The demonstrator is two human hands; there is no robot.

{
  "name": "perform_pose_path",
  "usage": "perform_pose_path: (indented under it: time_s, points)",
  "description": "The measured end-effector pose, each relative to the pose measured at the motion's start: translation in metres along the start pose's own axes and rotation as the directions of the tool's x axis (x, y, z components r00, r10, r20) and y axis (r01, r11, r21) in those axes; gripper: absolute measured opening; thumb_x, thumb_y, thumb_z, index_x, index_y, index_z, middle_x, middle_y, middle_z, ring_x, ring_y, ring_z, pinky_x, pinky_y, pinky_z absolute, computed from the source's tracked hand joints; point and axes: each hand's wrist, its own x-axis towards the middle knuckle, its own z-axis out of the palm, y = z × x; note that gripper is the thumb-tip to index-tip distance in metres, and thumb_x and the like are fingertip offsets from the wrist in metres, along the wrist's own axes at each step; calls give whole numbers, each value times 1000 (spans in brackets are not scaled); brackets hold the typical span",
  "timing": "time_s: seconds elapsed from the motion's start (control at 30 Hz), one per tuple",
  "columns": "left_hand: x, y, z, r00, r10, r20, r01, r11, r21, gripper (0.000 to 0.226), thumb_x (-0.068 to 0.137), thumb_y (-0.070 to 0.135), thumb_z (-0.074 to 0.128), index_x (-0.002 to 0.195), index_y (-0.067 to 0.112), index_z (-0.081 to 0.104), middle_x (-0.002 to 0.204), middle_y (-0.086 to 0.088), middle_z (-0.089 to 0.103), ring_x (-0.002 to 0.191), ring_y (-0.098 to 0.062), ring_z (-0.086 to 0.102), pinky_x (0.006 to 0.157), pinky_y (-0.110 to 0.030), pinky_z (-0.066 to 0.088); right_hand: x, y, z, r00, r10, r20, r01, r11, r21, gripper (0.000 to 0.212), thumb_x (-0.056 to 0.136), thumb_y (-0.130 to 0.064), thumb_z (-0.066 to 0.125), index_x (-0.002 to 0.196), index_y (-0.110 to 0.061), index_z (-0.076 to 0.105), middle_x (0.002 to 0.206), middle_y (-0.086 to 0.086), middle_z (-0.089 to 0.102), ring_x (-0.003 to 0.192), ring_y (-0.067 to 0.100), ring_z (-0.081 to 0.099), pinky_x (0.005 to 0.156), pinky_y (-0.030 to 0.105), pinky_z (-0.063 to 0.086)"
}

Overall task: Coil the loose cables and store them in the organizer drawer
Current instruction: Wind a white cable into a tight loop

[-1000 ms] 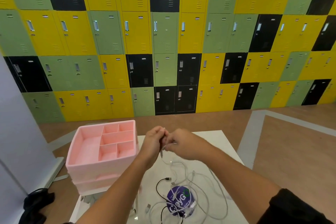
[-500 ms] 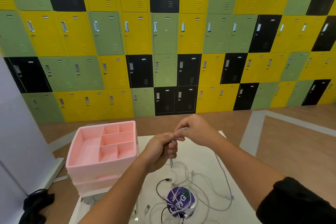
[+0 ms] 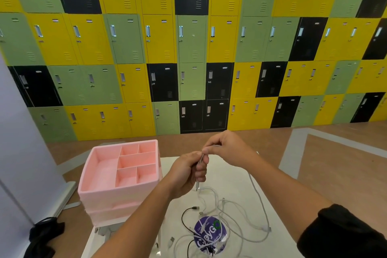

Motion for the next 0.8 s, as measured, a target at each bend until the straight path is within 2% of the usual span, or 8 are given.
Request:
perform_pose_path:
  time_s: [0.13, 0.23, 0.33, 0.47, 0.57, 0.63, 0.7, 0.8]
  points:
    - [-5, -3, -3, 1000, -6, 10, 5, 998, 68, 37, 108, 20, 31, 85, 9, 58, 62, 1, 34, 55, -11, 29, 53, -24, 31, -1, 0, -1, 998, 20, 59, -16, 997, -73, 11, 89, -32, 73, 83, -25, 79, 81, -1, 73, 83, 23, 66, 72, 42, 56]
    - [-4, -4, -4, 1000, -4, 3, 4, 1000, 12, 37, 108, 22, 33, 83, 11, 57, 60, 5, 30, 53, -9, 25, 49, -20, 30, 1, -1, -3, 999, -4, 55, 6, 999, -37, 11, 92, -27, 71, 87, -23, 79, 80, -6, 73, 78, 10, 66, 67, 30, 53]
    - [-7, -6, -5, 1000, -14, 12, 14, 1000, -12, 36, 108, 22, 36, 86, 10, 63, 61, 5, 27, 52, -7, 22, 46, -18, 28, 2, 3, -10, 999, 9, -49, -6, 998, 66, 12, 94, -19, 68, 89, -20, 79, 66, -16, 67, 63, -3, 59, 58, 15, 45]
    - [-8, -5, -2, 1000, 2, 16, -1, 999, -48, 35, 108, 18, 39, 97, 4, 68, 63, 3, 26, 52, -8, 21, 46, -18, 27, -1, 11, -12, 994, 27, -103, -16, 994, 110, 14, 93, -20, 69, 85, -24, 79, 79, -1, 72, 79, 17, 65, 70, 30, 52]
    - [-4, -3, 0, 1000, 6, -25, -9, 993, -122, 36, 107, 19, 38, 95, 3, 68, 62, 3, 27, 51, -7, 21, 43, -17, 26, -4, 12, -8, 996, 3, -92, 13, 985, 175, 17, 97, -19, 64, 92, -18, 80, 65, -11, 66, 59, 0, 55, 54, 15, 42]
    - [-2, -3, -1, 999, -1, -35, -4, 988, -154, 37, 107, 19, 37, 91, 5, 67, 60, 4, 27, 49, -6, 22, 42, -17, 26, -5, 13, -4, 1000, 18, -14, -15, 985, 173, 20, 99, -19, 60, 96, -15, 79, 61, -12, 60, 49, -1, 47, 47, 16, 37]
    - [-1, -2, -1, 1000, -18, -23, 13, 983, -184, 36, 106, 18, 35, 88, 7, 63, 59, 4, 28, 47, -7, 25, 42, -19, 28, -5, 12, -1, 999, 23, 47, -30, 988, 149, 19, 99, -21, 60, 96, -14, 78, 65, -7, 61, 47, 0, 46, 47, 18, 37]
    - [-2, 0, 1, 999, -51, 3, 50, 967, -249, 31, 103, 17, 34, 84, 8, 57, 59, 3, 30, 47, -9, 28, 48, -23, 32, -4, 8, 3, 999, -25, 32, 22, 997, 71, 15, 95, -22, 66, 89, -17, 79, 67, -9, 64, 59, -1, 55, 58, 22, 46]
